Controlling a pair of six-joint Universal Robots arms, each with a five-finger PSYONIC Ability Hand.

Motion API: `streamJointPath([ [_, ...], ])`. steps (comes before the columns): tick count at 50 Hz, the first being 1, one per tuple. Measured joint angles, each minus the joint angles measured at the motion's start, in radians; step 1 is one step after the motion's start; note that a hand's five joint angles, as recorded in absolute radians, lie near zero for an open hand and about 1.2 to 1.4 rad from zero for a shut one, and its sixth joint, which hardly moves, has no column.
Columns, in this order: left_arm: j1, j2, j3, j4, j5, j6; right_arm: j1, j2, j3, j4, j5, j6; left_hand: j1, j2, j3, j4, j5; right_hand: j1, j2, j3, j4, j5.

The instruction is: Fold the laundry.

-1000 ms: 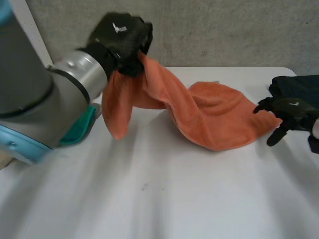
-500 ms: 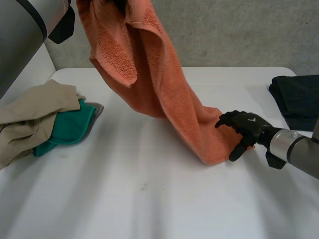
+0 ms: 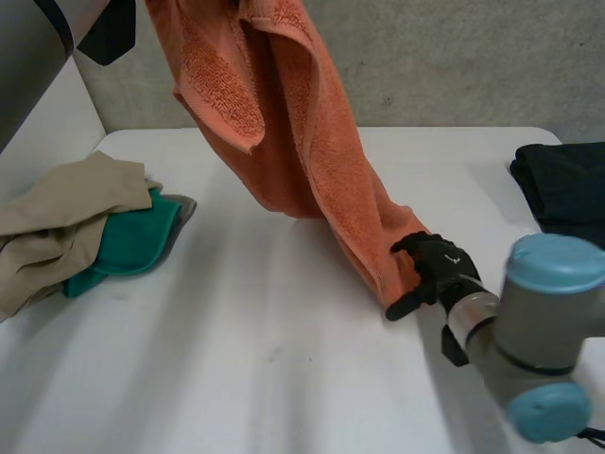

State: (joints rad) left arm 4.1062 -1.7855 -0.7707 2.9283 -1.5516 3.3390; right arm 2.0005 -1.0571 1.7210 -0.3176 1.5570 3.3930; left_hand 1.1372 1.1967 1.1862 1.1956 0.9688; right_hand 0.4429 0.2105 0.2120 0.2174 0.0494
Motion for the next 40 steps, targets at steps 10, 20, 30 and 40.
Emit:
streamJointPath([
  [10,0.002,0.022,-0.011,0.001,-0.023,-0.035,0.117,0.115,-0.13,-0.038,0.209,0.031,0.0,0.0,0.0,0.0,0.0,0.138,0.341,0.32,0.309,0.31],
  [20,0.07,0.037,-0.073,0.005,-0.027,-0.075,0.043,0.096,-0.183,-0.017,0.237,0.045,0.0,0.0,0.0,0.0,0.0,0.689,0.967,0.974,0.976,0.937],
  [30,0.235,0.004,-0.285,0.028,0.022,-0.12,-0.292,-0.217,-0.261,0.15,-0.154,-0.233,0.0,0.0,0.0,0.0,0.0,0.689,0.967,0.975,0.977,0.951],
  [40,0.269,-0.182,-0.476,0.077,0.082,-0.125,-0.365,-0.189,-0.554,0.65,-0.359,-0.492,0.0,0.0,0.0,0.0,0.0,0.689,0.967,0.975,0.977,0.951],
])
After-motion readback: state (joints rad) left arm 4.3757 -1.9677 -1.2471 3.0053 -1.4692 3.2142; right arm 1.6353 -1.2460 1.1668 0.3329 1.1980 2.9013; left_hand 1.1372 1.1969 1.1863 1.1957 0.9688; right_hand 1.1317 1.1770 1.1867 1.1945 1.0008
